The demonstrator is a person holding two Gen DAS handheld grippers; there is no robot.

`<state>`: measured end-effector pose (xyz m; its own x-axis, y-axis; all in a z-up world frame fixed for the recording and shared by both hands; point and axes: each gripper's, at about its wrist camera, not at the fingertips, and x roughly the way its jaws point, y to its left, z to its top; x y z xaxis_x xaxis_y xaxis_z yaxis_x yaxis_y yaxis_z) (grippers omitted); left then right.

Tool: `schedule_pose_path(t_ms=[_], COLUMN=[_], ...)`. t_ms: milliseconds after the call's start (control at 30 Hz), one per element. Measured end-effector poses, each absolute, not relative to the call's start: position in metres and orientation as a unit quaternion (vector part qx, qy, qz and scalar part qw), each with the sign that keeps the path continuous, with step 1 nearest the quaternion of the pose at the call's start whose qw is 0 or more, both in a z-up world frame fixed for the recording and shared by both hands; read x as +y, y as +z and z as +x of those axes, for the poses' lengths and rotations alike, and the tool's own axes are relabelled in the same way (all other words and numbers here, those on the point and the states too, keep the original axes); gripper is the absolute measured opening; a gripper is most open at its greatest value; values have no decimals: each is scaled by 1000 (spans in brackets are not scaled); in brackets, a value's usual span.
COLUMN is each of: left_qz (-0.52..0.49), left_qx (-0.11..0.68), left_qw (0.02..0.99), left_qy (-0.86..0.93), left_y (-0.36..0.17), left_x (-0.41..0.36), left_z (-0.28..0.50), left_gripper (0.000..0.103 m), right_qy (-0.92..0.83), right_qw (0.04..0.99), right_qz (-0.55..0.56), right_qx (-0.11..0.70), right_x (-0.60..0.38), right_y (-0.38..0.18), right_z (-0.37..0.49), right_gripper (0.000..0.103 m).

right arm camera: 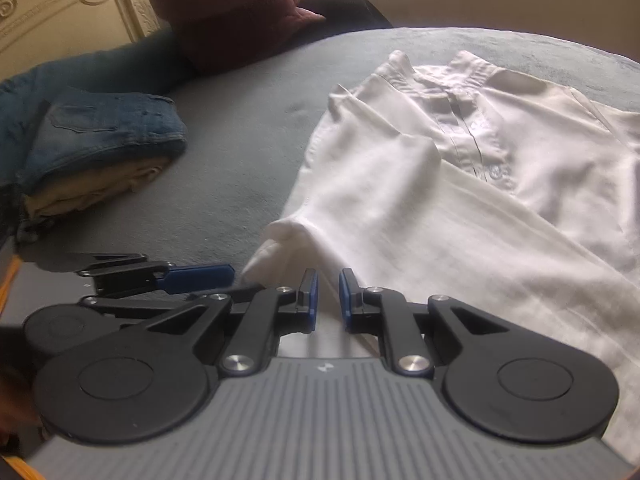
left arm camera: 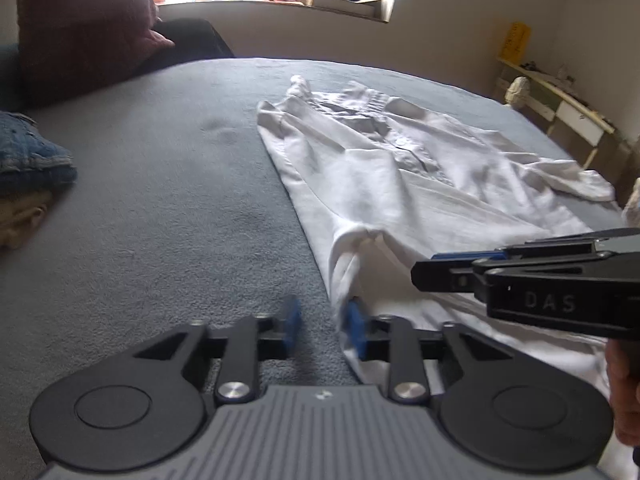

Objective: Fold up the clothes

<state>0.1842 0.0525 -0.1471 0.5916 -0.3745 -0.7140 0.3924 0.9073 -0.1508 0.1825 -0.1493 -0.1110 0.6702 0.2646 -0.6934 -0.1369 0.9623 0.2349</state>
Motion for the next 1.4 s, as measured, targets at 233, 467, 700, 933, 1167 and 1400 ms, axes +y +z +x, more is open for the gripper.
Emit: schedule_pose_path(t_ms=[233, 467, 700, 933, 1167, 1400], left_qz=[52, 40, -33, -94, -75, -89], left_qx=[359, 363, 348, 330, 359, 376], left_qw=[915, 915, 919, 923, 918, 912], left_qy=[-173, -169, -182, -174, -153, -137], left_y=[-144, -153, -144, -127, -137, -153], left_x=[48, 52, 76, 85, 45, 32], left_z=[161, 160, 163, 205, 315, 377], left_gripper=[3, 4, 49, 58, 57, 49], right_qy=[106, 112, 100, 74, 39, 36], right_qw=[912, 922, 898, 898, 912, 911], right_qz=[91, 107, 151, 234, 223, 224], right_qx=[385, 355, 401, 365, 343, 345], right_x=[-142, -143, -151, -185, -195, -204], right_y=[-111, -102, -127, -117, -118, -131], right_z=[177, 177, 192, 166, 161, 162], right_gripper=[11, 11, 11, 12, 12, 12])
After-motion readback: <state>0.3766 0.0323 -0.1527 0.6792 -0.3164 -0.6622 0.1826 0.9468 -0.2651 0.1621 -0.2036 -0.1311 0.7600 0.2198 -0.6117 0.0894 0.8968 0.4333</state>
